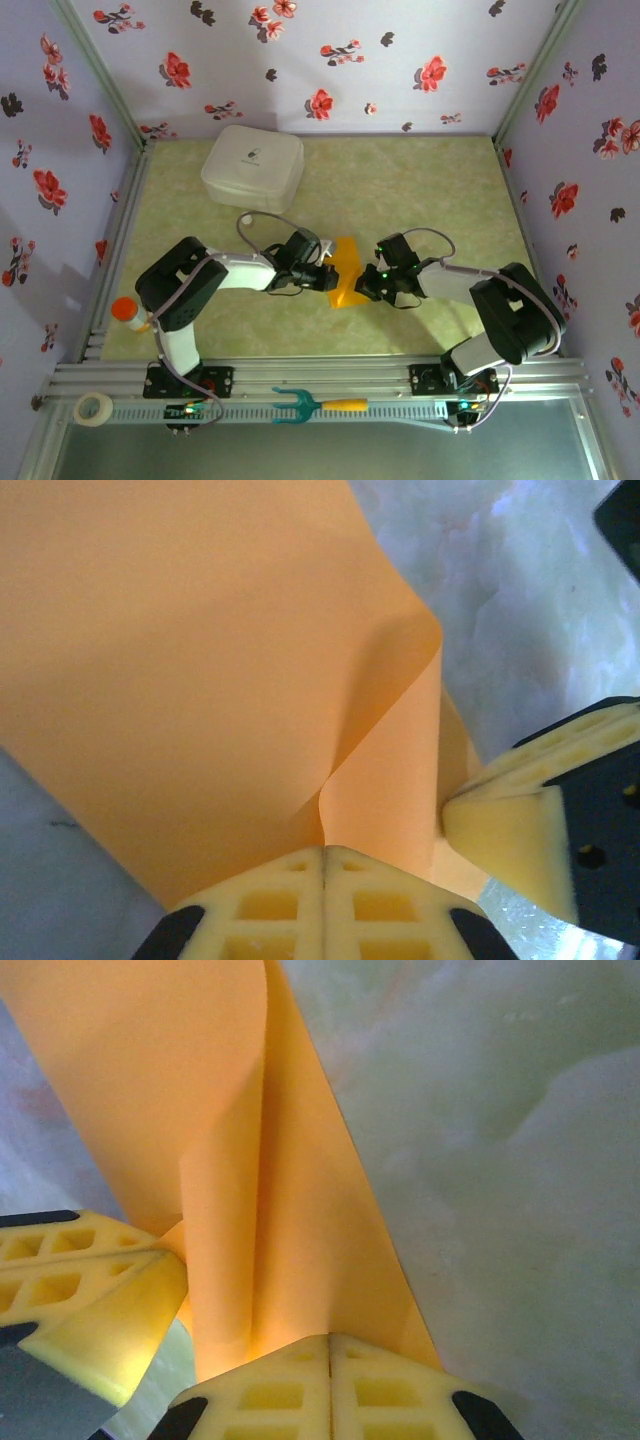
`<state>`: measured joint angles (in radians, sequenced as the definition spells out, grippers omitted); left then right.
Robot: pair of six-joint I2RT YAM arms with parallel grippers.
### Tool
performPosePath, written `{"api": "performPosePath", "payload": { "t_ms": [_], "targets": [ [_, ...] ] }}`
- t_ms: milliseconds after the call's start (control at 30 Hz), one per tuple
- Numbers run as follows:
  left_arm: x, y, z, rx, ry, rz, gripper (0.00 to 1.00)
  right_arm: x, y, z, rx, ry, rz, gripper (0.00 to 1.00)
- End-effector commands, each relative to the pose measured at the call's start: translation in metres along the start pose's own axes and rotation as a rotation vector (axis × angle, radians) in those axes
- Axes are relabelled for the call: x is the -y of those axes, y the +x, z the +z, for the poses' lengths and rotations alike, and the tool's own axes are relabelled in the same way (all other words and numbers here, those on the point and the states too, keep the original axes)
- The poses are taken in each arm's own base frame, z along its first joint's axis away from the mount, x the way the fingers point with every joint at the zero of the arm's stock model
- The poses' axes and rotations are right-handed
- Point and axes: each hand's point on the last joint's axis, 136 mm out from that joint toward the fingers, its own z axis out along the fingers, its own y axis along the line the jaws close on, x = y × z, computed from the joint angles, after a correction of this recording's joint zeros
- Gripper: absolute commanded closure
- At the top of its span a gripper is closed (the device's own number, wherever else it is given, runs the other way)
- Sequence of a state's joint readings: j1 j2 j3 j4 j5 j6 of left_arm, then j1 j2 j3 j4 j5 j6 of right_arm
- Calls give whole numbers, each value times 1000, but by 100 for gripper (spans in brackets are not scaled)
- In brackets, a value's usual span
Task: Fold a paper plane with a square sheet of paper (pick it up from the middle)
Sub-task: Fold the triangle a second time at the center of the table.
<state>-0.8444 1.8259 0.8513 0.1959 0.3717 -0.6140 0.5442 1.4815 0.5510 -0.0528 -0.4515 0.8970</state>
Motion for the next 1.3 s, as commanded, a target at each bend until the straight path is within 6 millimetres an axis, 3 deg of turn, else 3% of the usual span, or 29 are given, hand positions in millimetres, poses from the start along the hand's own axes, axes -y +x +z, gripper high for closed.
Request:
{"api": "performPosePath", "payload": {
  "t_ms": [0, 1267],
  "targets": [
    [5, -11, -10, 22, -37, 69, 98, 24, 6, 2, -10, 105, 6, 92],
    [-2, -29, -14, 61, -105, 136, 96, 22, 6, 2, -13, 98, 2, 92]
  ]
}}
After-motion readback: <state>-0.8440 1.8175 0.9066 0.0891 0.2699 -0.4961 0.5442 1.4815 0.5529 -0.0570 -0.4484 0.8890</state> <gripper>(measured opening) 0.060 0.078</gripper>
